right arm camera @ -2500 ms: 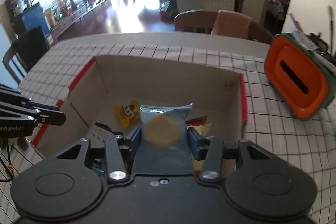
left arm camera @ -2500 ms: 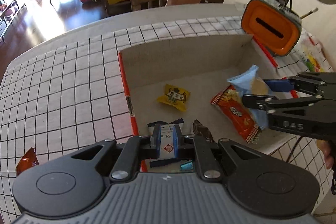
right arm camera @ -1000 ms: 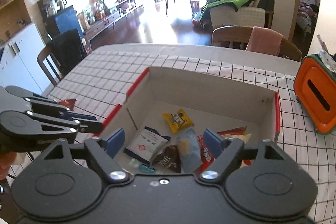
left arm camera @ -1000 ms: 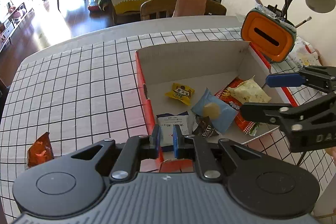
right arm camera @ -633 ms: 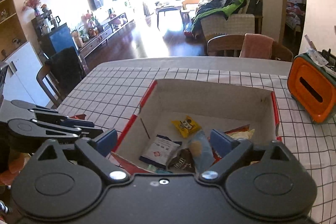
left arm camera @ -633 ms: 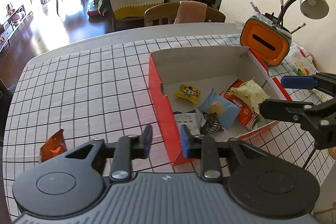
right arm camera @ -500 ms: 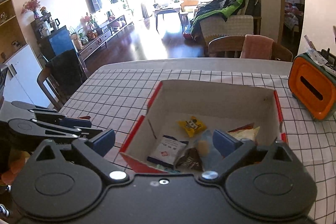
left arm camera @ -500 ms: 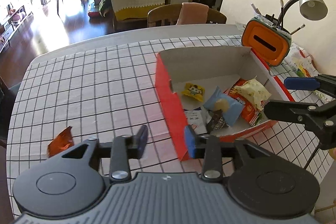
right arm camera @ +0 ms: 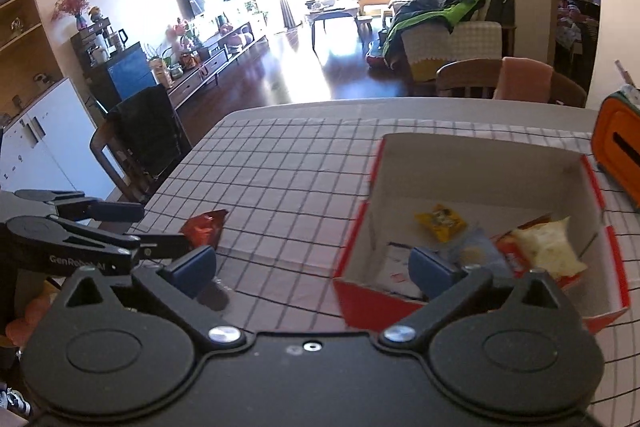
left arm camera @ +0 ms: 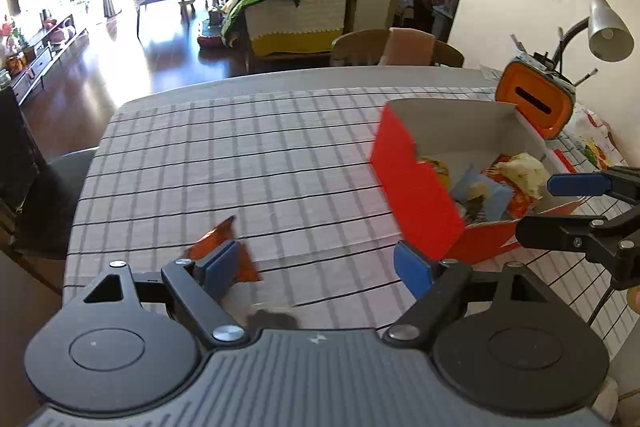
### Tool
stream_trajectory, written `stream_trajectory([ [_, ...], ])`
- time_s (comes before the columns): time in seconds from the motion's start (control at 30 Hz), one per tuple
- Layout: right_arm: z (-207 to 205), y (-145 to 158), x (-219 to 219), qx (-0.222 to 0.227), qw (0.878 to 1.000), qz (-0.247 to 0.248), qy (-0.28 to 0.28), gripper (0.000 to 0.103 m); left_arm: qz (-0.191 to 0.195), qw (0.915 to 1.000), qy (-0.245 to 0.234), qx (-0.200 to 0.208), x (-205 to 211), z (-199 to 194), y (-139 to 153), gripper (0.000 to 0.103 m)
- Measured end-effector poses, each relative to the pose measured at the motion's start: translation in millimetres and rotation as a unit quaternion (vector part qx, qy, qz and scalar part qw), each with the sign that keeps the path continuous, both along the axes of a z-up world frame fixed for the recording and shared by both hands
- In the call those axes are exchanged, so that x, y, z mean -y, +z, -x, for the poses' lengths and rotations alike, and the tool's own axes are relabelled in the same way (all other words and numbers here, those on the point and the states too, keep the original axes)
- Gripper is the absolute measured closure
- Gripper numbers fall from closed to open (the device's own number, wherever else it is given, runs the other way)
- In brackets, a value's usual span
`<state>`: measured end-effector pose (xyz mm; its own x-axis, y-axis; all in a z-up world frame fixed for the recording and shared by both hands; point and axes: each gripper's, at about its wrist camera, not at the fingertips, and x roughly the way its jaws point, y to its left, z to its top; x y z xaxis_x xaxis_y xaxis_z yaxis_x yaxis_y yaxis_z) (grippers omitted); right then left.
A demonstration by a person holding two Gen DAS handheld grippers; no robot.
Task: Organize snacks
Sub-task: 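Move both tools back toward the remaining snacks on the table, then grasp the black chocolate bar with left tool while right tool grasps grey clear-handled item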
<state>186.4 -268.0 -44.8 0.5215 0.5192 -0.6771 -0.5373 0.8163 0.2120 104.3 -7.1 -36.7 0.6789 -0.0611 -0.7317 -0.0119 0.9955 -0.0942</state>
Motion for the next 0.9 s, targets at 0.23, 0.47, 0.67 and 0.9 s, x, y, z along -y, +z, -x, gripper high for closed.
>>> stream_trajectory([
  [0.23,12.9,-15.5,-41.4,-0.009,1.000,0.001,0.027,0.000,-0.003,0.9997,0.019,-0.012,-50.0,17.1,-17.4,0.017],
  [0.47,21.2,-40.8,-82.8,-0.020,0.997,0.021,0.069,0.000,-0.015,0.9986,0.034,-0.037,-86.2,31.5,-47.2,0.017],
  [0.67,21.7,-66.2,-111.8,-0.029,0.991,0.060,0.120,0.000,-0.008,0.9962,0.046,-0.074,-104.9,34.5,-77.8,0.017],
  [0.9,16.7,-95.1,-142.4,-0.033,0.978,0.113,0.169,0.002,0.009,0.9925,0.064,-0.104,-114.8,25.5,-102.1,0.017],
])
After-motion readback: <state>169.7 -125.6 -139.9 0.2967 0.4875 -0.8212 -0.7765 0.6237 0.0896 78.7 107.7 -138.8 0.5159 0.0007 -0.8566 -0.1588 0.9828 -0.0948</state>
